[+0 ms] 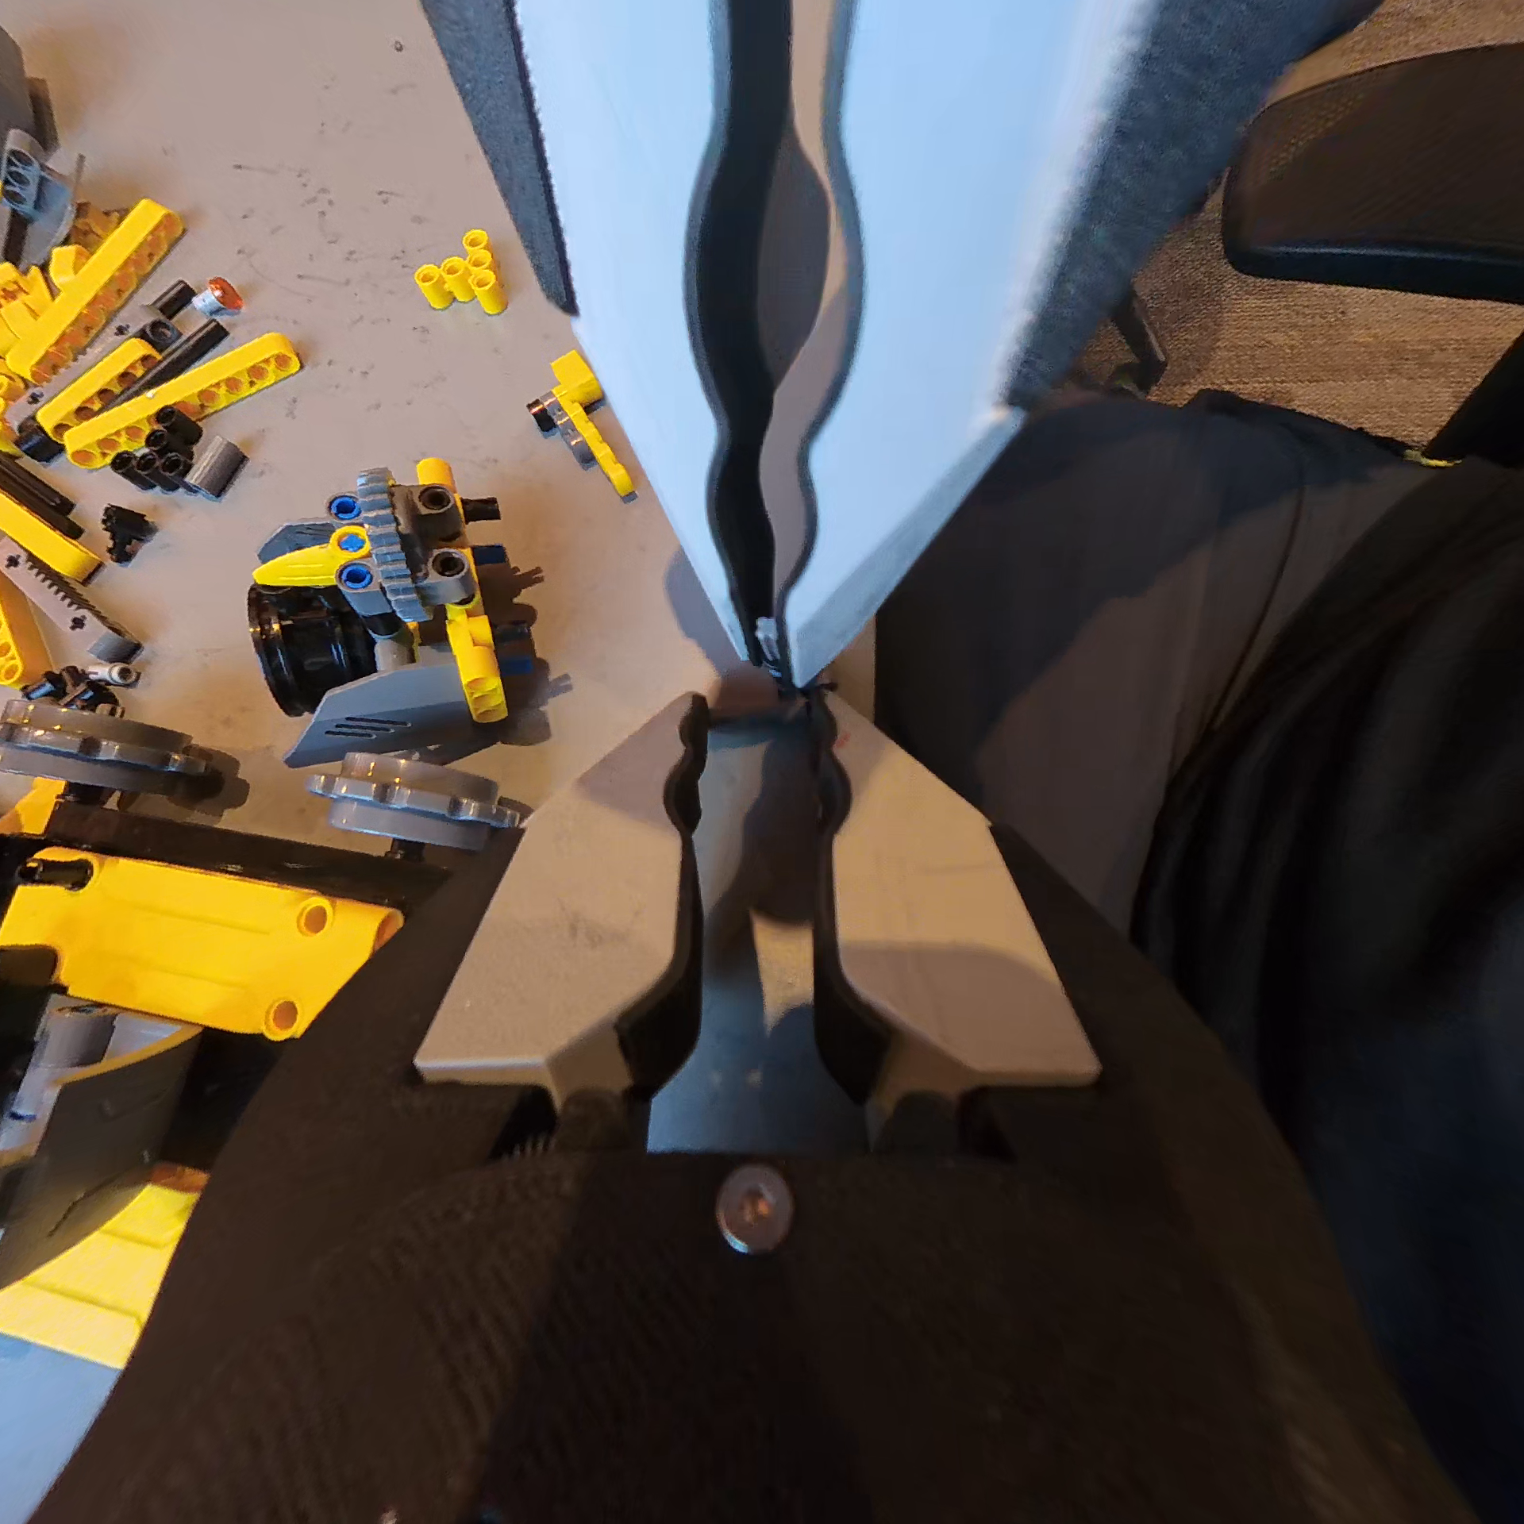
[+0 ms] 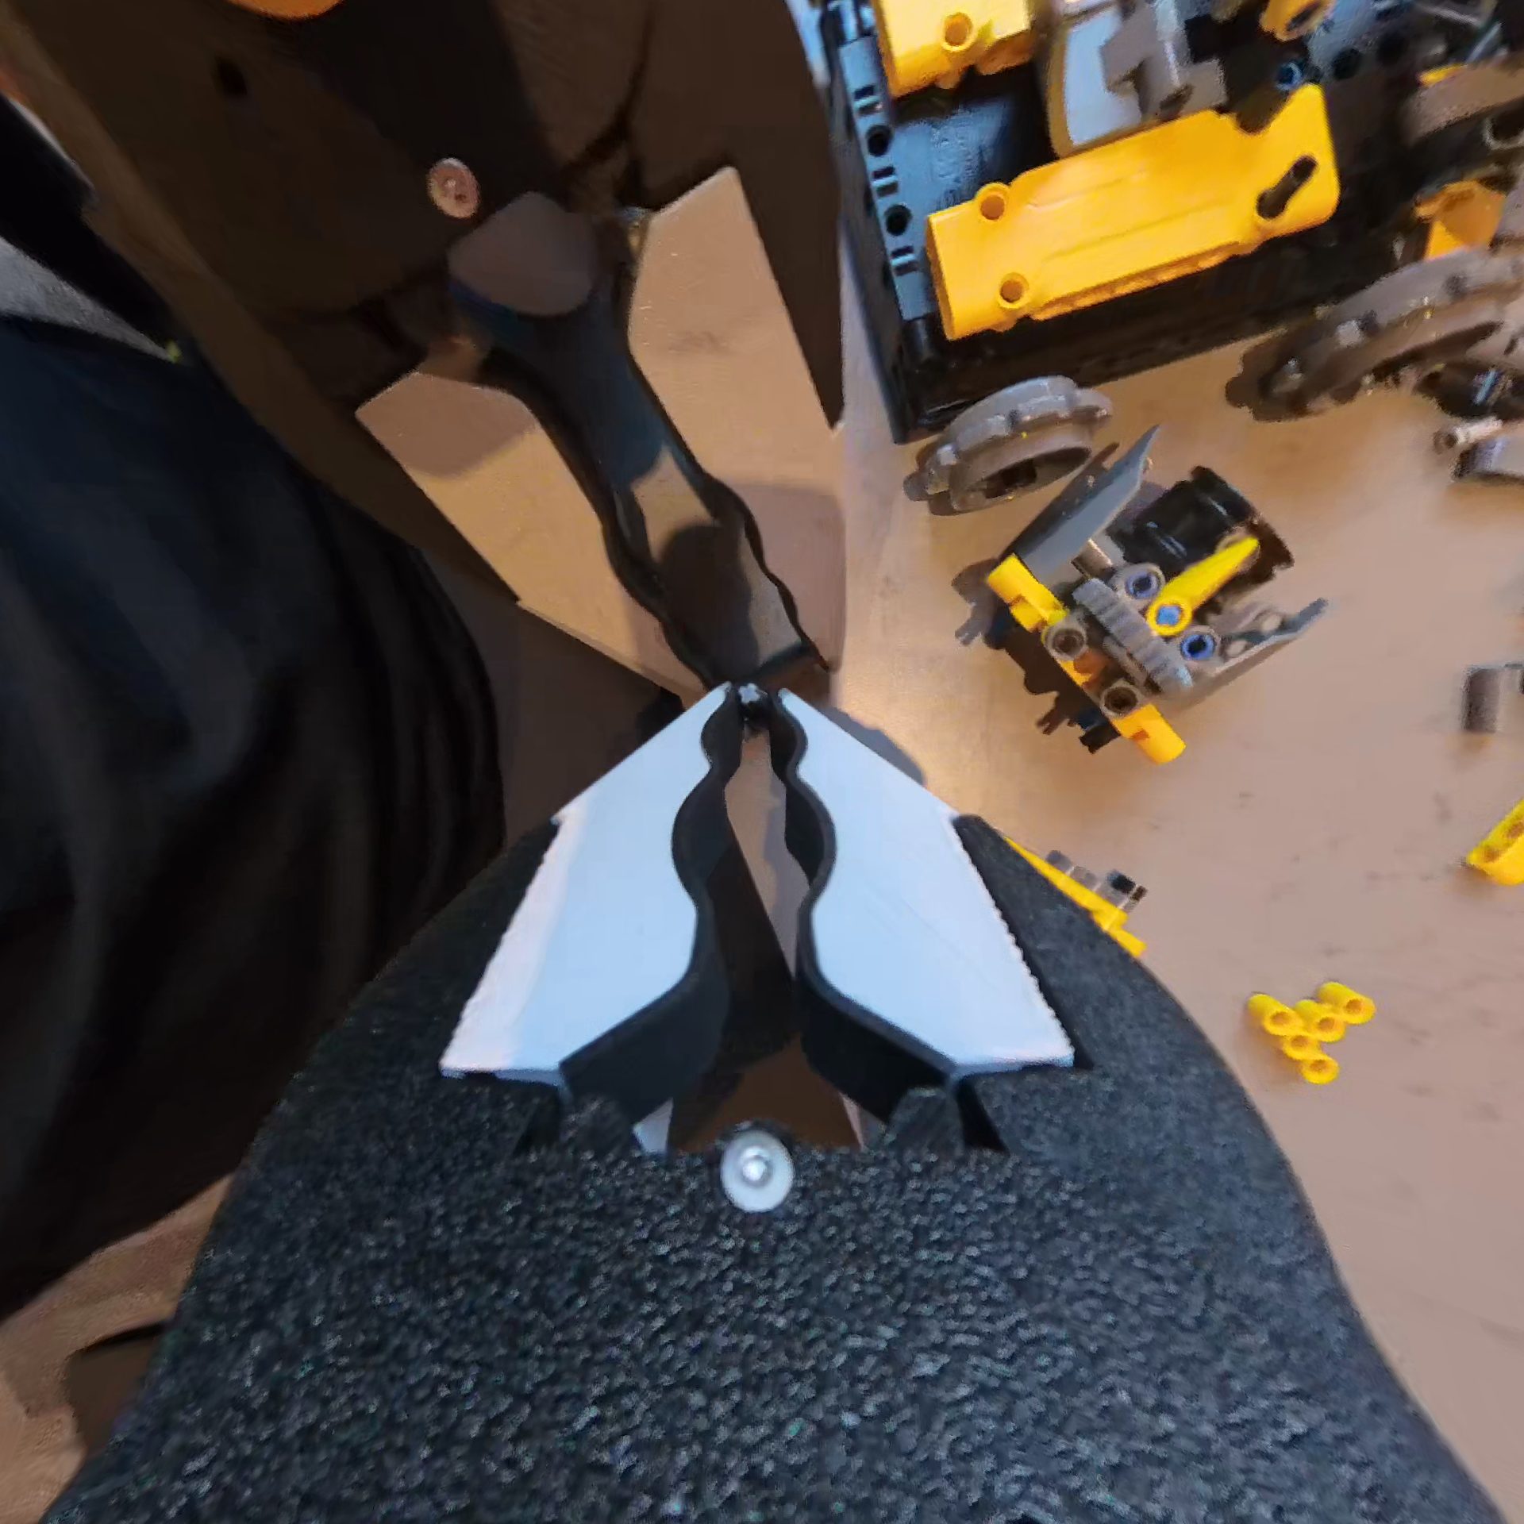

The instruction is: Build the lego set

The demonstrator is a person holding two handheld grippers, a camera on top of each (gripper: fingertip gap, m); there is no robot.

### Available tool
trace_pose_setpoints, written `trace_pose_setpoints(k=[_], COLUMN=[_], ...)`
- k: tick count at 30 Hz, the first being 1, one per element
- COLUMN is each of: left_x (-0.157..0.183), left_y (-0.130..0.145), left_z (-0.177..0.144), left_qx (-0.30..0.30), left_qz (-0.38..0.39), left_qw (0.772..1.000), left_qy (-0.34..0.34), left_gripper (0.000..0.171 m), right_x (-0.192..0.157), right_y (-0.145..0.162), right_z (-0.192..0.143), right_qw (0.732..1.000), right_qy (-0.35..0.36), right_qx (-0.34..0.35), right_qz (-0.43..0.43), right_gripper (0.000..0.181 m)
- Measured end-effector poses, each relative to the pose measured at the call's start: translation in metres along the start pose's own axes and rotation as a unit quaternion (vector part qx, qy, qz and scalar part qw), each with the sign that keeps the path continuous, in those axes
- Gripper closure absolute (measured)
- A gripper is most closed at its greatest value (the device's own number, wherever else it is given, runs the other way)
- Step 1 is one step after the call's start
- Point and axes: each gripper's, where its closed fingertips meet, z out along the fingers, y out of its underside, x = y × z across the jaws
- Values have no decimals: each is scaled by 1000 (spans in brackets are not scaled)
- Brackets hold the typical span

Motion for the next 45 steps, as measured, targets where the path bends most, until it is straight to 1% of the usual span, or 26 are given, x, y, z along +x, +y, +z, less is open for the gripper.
trace_pose_setpoints(k=[1, 3, 6, 12, 14, 17, 20, 22, 26, 29, 32, 33, 35, 36, 41, 45], left_x=[0, 0, 0, 0, 0, 0, -2, -3, -7, -9, -7, -6, -2, -3, -5, -5], left_y=[0, 0, 0, 0, 0, 0, -2, -3, -3, -5, -5, -5, -7, -7, -6, -6], left_z=[0, 0, 0, 0, 0, -2, -6, -9, -16, -21, -23, -25, -29, -30, -30, -34], left_qx=[0, 0, 0, 0, 1, 2, 17, 27, 42, 60, 67, 71, 81, 84, 86, 95], left_qz=[-1, -5, -9, -6, -6, -7, -17, -27, -66, -98, -119, -122, -125, -128, -153, -190], left_qw=[1000, 1000, 1000, 1000, 1000, 1000, 1000, 999, 997, 993, 990, 989, 987, 987, 982, 972], left_qy=[1, 5, 9, 6, 6, 10, 7, 6, 11, 22, 40, 44, 53, 51, 68, 102], left_gripper=[147, 148, 148, 147, 147, 146, 145, 142, 136, 138, 140, 141, 152, 154, 156, 161], right_x=[1, 1, 1, 1, 1, 0, 1, 2, 1, -6, -8, -9, -11, -12, -11, -13], right_y=[0, 1, 4, 4, 4, 2, 3, 2, -2, -11, -18, -19, -19, -19, -22, -24], right_z=[0, 0, 2, 2, 2, 1, -1, -2, -10, -16, -17, -17, -13, -11, -10, -8], right_qw=[1000, 999, 999, 998, 997, 995, 986, 979, 953, 932, 914, 910, 907, 906, 905, 892], right_qy=[-6, -11, -3, 40, 44, 46, 85, 123, 215, 257, 294, 300, 303, 301, 305, 326], right_qx=[10, 25, 35, 23, 38, 87, 132, 151, 172, 191, 203, 206, 207, 210, 209, 194], right_qz=[16, 35, 27, -45, -53, -33, -48, -63, -128, -171, -194, -200, -207, -209, -214, -244], right_gripper=[176, 176, 176, 176, 176, 176, 176, 176, 176, 175, 175, 175, 175, 175, 175, 175])
